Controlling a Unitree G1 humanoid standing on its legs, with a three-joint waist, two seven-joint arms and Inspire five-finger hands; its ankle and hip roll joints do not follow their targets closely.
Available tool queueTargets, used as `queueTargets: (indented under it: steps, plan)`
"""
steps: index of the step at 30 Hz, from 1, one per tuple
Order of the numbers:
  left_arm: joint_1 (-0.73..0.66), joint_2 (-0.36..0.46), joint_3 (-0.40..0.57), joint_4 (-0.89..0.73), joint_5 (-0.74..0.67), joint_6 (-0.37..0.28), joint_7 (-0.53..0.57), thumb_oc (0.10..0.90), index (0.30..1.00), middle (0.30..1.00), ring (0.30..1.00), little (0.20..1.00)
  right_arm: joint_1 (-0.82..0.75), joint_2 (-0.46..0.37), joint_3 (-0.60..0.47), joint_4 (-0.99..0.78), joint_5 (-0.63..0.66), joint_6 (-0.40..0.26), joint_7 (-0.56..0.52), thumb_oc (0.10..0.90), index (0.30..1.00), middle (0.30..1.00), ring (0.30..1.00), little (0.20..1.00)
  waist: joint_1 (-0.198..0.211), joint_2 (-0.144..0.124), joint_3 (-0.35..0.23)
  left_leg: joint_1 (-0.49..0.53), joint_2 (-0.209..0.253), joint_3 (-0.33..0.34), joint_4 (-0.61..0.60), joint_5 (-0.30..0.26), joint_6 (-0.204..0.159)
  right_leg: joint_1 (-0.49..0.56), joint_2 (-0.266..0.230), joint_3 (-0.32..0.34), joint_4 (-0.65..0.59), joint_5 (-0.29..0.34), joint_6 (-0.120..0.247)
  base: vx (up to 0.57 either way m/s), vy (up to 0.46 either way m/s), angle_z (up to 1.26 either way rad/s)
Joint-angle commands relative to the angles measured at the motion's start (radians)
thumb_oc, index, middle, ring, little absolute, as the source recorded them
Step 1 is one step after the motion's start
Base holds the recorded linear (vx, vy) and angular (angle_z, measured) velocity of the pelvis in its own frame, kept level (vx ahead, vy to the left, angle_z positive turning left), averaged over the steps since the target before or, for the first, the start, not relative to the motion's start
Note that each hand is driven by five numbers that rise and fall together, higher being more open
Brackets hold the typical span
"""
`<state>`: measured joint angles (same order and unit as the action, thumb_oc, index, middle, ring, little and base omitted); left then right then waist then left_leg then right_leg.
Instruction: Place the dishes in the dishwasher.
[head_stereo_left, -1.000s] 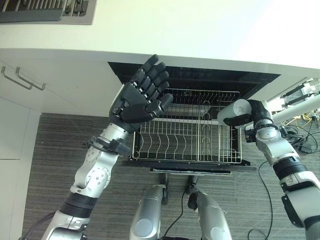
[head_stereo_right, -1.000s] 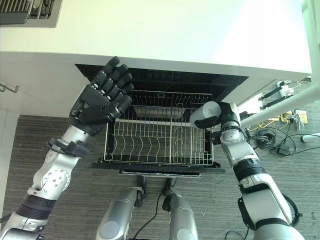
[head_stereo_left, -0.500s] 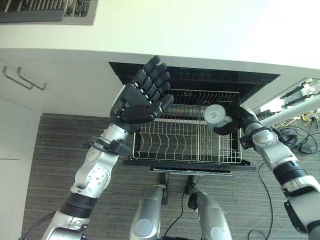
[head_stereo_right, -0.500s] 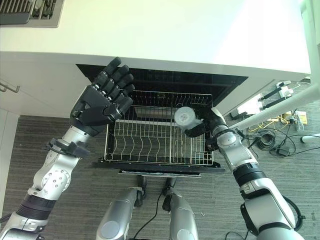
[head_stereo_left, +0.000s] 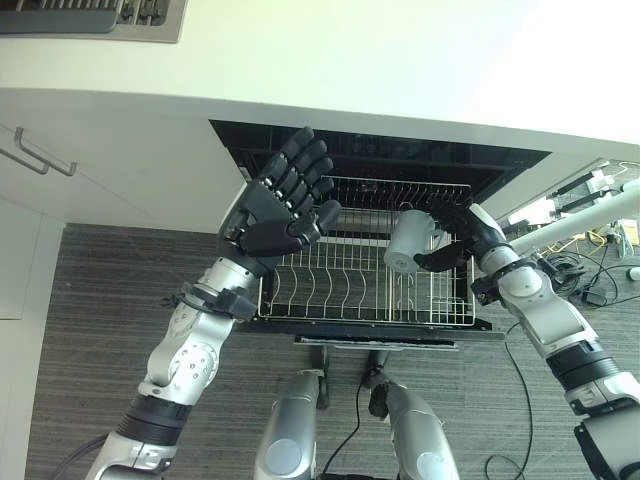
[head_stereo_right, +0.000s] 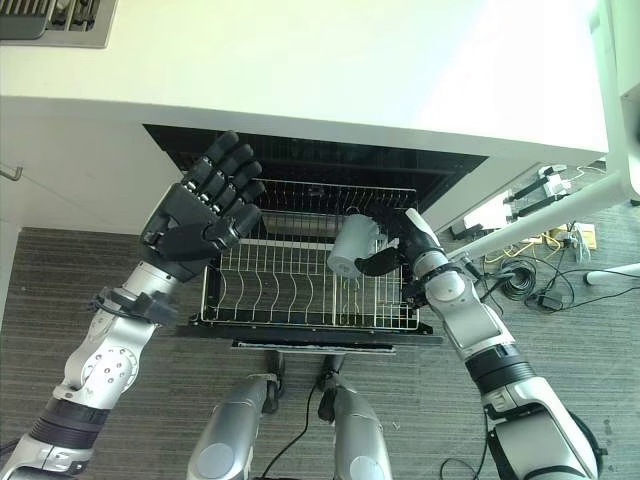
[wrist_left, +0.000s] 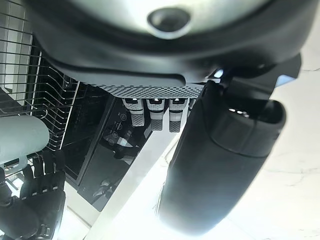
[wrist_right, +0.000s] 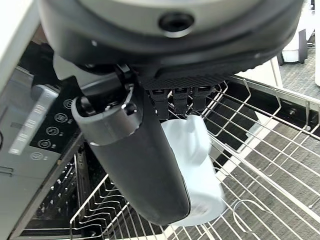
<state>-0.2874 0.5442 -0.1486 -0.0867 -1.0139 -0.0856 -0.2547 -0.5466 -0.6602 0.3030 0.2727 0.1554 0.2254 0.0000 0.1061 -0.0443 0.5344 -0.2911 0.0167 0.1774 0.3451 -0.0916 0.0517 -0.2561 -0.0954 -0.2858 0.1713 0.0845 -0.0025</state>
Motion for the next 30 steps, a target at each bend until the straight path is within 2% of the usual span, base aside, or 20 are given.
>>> queueTargets:
  steps: [1,8,16,18,20,24,26,27,28,29,30]
  plan:
    - [0.025,0.003,0.063,-0.186,0.013,-0.09,-0.051,0.8,0.9,0.9,0.9,0.9,0.006,-0.042,-0.118,-0.162,-0.035,-0.038,-0.11,0.8,0.9,0.9,0.9,0.9,-0.015,0.008,-0.105,0.063,0.038,-0.06,-0.045,-0.118,-0.066,0.029,-0.043,-0.002,0.129,-0.204,0.13,0.03,0.04,-0.02]
    - [0.107,-0.023,0.111,-0.232,0.027,-0.111,-0.047,0.8,0.9,0.9,0.9,0.9,0.189,-0.017,-0.272,-0.33,-0.091,-0.039,-0.201,0.8,0.9,0.9,0.9,0.9,-0.047,0.01,-0.136,0.088,0.043,-0.042,-0.045,-0.134,-0.056,0.044,-0.034,0.019,0.129,-0.211,0.133,0.03,0.039,-0.08]
    - [0.194,-0.067,0.175,-0.274,0.048,-0.111,-0.07,0.8,0.9,0.9,0.9,0.9,0.375,0.042,-0.381,-0.473,-0.04,-0.059,-0.169,0.8,0.9,0.9,0.9,0.9,-0.069,0.012,-0.2,0.129,0.052,-0.018,-0.045,-0.145,-0.056,0.082,-0.03,0.029,0.129,-0.228,0.134,0.05,0.002,-0.07]
    - [0.213,-0.076,0.191,-0.285,0.067,-0.116,-0.073,0.8,0.9,0.9,0.9,0.9,0.409,0.071,-0.395,-0.51,0.022,-0.08,-0.141,0.8,0.9,0.9,0.9,0.9,-0.073,0.012,-0.218,0.14,0.054,-0.013,-0.045,-0.147,-0.058,0.094,-0.029,0.027,0.129,-0.235,0.132,0.05,-0.021,-0.08]
    - [0.249,-0.089,0.239,-0.296,0.115,-0.134,-0.066,0.8,0.9,0.9,0.9,0.9,0.481,0.128,-0.421,-0.598,0.126,-0.129,-0.06,0.8,0.9,0.9,0.9,0.9,-0.084,0.016,-0.262,0.165,0.057,-0.001,-0.045,-0.152,-0.067,0.119,-0.027,0.027,0.129,-0.257,0.126,0.08,-0.026,-0.06]
    - [0.307,-0.099,0.282,-0.308,0.157,-0.145,-0.042,0.8,0.9,0.9,0.9,0.9,0.538,0.16,-0.451,-0.66,0.194,-0.191,-0.039,0.8,0.9,0.9,0.9,0.9,-0.089,0.029,-0.3,0.18,0.064,0.003,-0.045,-0.148,-0.079,0.137,-0.021,0.028,0.129,-0.274,0.115,0.06,-0.019,0.01]
    - [0.366,-0.109,0.319,-0.325,0.105,-0.136,-0.043,0.8,0.9,0.9,0.9,0.9,0.576,0.158,-0.482,-0.699,0.228,-0.217,-0.029,0.8,0.9,0.9,0.9,0.9,-0.084,0.042,-0.315,0.202,0.052,-0.001,-0.045,-0.15,-0.08,0.145,-0.015,0.047,0.129,-0.289,0.111,0.07,0.044,0.0]
    - [0.383,-0.116,0.324,-0.334,0.087,-0.139,-0.054,0.8,0.9,0.9,0.9,0.9,0.591,0.157,-0.494,-0.705,0.229,-0.229,-0.038,0.8,0.9,0.9,0.9,0.9,-0.086,0.044,-0.319,0.211,0.064,0.037,-0.045,-0.145,-0.084,0.15,-0.028,0.034,0.129,-0.288,0.114,-0.05,0.122,-0.02]
    - [0.383,-0.119,0.316,-0.334,0.076,-0.136,-0.069,0.8,0.9,0.9,0.9,0.9,0.595,0.153,-0.504,-0.698,0.226,-0.245,-0.059,0.8,0.9,0.9,0.9,0.9,-0.097,0.04,-0.32,0.228,0.096,0.093,-0.045,-0.139,-0.092,0.155,-0.047,0.012,0.129,-0.283,0.115,-0.08,0.19,0.24]
    - [0.383,-0.121,0.303,-0.334,0.079,-0.141,-0.078,0.8,0.9,0.9,0.9,0.9,0.592,0.146,-0.512,-0.69,0.232,-0.256,-0.072,0.8,0.9,0.9,0.9,0.9,-0.103,0.034,-0.313,0.258,0.115,0.104,-0.045,-0.138,-0.103,0.171,-0.057,0.006,0.129,-0.285,0.115,-0.12,0.342,0.59]
    - [0.387,-0.124,0.293,-0.341,0.07,-0.161,-0.079,0.8,0.9,0.9,0.9,0.9,0.579,0.119,-0.527,-0.678,0.254,-0.272,-0.078,0.8,0.9,0.9,0.9,0.9,-0.094,0.019,-0.31,0.279,0.117,0.062,-0.045,-0.115,-0.117,0.173,-0.072,0.025,0.129,-0.272,0.113,-0.15,0.513,0.69]
